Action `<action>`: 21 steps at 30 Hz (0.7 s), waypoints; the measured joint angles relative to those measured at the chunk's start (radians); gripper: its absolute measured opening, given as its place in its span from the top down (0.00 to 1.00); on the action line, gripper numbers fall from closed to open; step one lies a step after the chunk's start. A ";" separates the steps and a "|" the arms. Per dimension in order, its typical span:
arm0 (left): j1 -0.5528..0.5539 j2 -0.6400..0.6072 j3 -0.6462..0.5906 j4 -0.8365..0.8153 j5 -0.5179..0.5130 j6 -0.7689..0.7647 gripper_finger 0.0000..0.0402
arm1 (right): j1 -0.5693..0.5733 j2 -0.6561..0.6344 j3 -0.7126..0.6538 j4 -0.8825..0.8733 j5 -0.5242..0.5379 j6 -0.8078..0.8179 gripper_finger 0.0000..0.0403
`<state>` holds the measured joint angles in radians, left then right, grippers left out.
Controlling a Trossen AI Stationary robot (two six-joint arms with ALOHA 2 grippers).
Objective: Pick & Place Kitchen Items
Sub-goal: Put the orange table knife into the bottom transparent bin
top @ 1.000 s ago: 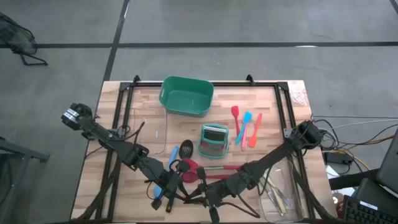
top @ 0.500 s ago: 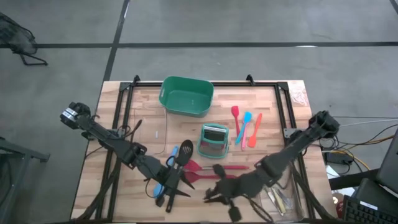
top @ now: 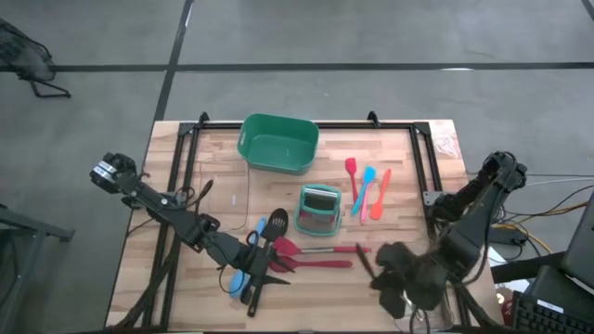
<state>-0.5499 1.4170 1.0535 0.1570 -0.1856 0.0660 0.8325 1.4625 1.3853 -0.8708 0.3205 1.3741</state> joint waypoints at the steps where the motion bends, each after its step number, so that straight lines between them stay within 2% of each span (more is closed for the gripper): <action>1: 0.000 0.000 -0.009 0.007 0.000 -0.007 0.66 | 0.018 -0.001 0.000 -0.050 0.000 0.056 0.97; 6: 0.000 0.000 -0.030 0.014 0.000 -0.016 0.66 | 0.104 0.004 0.000 -0.201 0.018 0.302 0.97; 10: 0.000 0.000 -0.035 0.017 0.000 -0.035 0.66 | 0.157 0.040 -0.006 -0.244 -0.082 0.464 0.97; 18: 0.003 0.000 -0.044 0.053 0.000 -0.022 0.66 | 0.218 0.185 -0.010 -0.405 -0.101 0.602 0.95; 21: 0.007 0.000 -0.044 0.081 0.000 -0.022 0.66 | 0.215 0.253 -0.013 -0.412 -0.104 0.593 0.95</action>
<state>-0.5430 1.4174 1.0092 0.2378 -0.1856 0.0444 1.0475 1.7158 1.3727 -1.2827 0.2161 1.9673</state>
